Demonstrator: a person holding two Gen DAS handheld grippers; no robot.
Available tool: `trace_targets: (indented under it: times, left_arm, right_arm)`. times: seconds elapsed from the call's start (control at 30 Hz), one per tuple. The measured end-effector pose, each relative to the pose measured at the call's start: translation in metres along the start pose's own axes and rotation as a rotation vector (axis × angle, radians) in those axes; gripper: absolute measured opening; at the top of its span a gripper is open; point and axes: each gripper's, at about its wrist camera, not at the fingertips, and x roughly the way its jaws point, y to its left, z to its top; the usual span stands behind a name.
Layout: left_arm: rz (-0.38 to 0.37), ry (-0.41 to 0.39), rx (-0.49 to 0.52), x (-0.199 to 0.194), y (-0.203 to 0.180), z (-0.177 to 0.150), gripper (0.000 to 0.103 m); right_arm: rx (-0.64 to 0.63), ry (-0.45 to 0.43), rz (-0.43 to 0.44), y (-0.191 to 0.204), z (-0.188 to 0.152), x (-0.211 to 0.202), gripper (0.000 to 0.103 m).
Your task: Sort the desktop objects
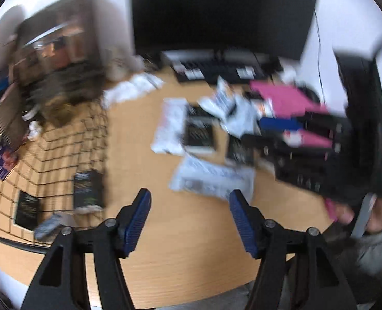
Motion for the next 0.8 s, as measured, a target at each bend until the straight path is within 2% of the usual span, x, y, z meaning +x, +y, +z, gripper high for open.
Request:
trace_targets:
  times: [0.17, 0.27, 0.37, 0.47, 0.7, 0.8]
  left_arm:
    - [0.033, 0.111, -0.021, 0.049, -0.004, -0.009, 0.069]
    - [0.074, 0.133, -0.044, 0.065, 0.004, -0.012, 0.069]
    - [0.115, 0.132, -0.061, 0.073, 0.010, -0.015, 0.069]
    - [0.112, 0.119, -0.080, 0.080, 0.019, -0.012, 0.069]
    - [0.116, 0.099, -0.101, 0.075, 0.030, -0.009, 0.069]
    - [0.105, 0.080, -0.114, 0.065, 0.032, -0.008, 0.069]
  right_arm:
    - [-0.004, 0.051, -0.010, -0.016, -0.023, 0.022, 0.040]
    - [-0.017, 0.054, -0.002, -0.013, -0.023, 0.034, 0.040]
    - [-0.044, 0.068, -0.006, -0.005, -0.024, 0.044, 0.040]
    - [-0.082, 0.094, -0.007, 0.006, -0.027, 0.046, 0.040]
    - [-0.117, 0.125, 0.098, 0.036, -0.039, 0.031, 0.040]
    - [-0.092, 0.104, 0.065, 0.031, -0.041, 0.019, 0.040]
